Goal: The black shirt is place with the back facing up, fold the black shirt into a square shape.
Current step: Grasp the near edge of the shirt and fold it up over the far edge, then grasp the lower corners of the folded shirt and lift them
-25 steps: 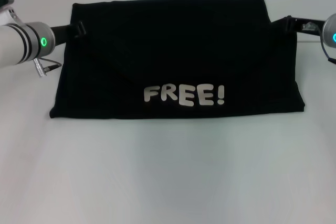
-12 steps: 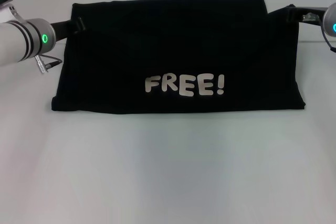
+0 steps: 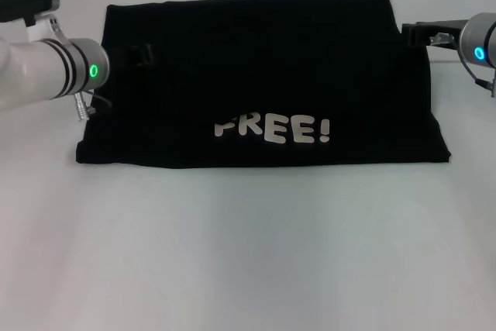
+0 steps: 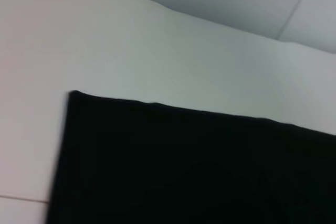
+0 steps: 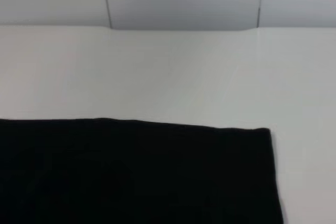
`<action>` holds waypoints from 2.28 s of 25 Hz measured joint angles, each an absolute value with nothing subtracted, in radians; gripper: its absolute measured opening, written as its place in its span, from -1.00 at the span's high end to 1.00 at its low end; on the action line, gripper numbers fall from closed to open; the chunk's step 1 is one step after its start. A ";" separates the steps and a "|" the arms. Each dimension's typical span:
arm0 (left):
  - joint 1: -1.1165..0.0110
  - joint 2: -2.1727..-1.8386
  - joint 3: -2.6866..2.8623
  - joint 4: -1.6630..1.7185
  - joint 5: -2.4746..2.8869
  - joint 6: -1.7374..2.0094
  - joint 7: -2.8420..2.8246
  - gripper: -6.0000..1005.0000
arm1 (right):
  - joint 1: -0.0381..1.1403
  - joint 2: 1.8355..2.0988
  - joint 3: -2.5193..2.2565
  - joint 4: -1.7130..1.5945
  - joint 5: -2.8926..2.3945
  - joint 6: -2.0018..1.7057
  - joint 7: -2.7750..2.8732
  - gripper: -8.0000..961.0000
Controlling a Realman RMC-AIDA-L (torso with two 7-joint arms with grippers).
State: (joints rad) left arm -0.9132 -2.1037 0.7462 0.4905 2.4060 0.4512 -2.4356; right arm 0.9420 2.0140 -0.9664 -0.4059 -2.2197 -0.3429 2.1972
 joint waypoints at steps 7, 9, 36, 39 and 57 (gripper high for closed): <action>-0.839 -2.085 0.718 0.729 2.399 0.862 -2.588 0.43 | 0.884 1.996 -0.956 -0.563 -2.218 -0.585 2.315 0.24; -0.815 -2.067 0.701 0.769 2.399 0.986 -2.617 0.28 | 0.869 1.982 -0.956 -0.598 -2.219 -0.661 2.371 0.07; -0.763 -2.007 0.435 0.650 2.661 1.004 -2.590 -0.27 | 0.844 1.854 -0.805 -0.618 -2.218 -1.084 2.557 -0.63; -0.759 -2.007 0.431 0.650 2.669 0.998 -2.590 -0.23 | 0.843 1.854 -0.805 -0.618 -2.218 -1.079 2.557 -0.63; -0.771 -2.009 0.447 0.596 2.681 0.990 -2.589 0.00 | 0.844 1.854 -0.798 -0.612 -2.213 -1.058 2.557 -0.63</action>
